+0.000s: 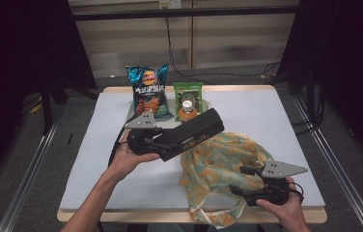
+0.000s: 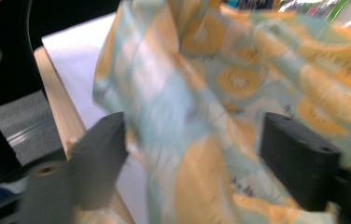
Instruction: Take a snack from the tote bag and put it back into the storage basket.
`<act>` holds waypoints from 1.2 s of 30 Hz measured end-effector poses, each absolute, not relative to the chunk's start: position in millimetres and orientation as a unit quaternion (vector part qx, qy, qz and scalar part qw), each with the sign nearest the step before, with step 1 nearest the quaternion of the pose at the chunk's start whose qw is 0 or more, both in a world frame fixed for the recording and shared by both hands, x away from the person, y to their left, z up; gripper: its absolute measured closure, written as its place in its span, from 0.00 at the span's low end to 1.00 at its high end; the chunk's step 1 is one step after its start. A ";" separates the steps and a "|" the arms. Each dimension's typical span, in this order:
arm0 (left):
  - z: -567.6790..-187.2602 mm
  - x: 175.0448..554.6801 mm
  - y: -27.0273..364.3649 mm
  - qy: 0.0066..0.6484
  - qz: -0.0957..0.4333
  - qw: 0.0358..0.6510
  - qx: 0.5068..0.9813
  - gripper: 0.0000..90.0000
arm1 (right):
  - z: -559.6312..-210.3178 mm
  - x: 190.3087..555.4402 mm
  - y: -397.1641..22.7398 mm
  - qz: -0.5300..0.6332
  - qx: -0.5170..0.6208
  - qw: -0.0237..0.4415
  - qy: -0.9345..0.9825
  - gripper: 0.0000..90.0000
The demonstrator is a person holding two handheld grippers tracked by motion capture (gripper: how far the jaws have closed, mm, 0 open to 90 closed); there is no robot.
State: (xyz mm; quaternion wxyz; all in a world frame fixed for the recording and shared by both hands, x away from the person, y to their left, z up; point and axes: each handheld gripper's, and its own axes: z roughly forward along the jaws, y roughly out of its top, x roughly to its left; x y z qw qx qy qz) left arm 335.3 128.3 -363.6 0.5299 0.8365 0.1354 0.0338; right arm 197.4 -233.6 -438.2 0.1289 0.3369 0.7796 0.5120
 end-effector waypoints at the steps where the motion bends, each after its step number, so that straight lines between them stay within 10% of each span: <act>1: -363.5 335.7 129.7 0.136 0.036 0.527 0.838 0.48 | -435.1 196.8 -234.7 0.519 0.336 0.133 0.775 0.19; 18: -366.3 348.0 171.9 0.152 0.042 0.511 0.845 0.48 | -425.0 202.8 -254.6 0.546 0.355 0.161 0.741 0.00; 36: -364.7 371.0 225.7 0.181 0.061 0.468 0.863 0.48 | -421.4 203.2 -263.0 0.558 0.358 0.178 0.727 0.01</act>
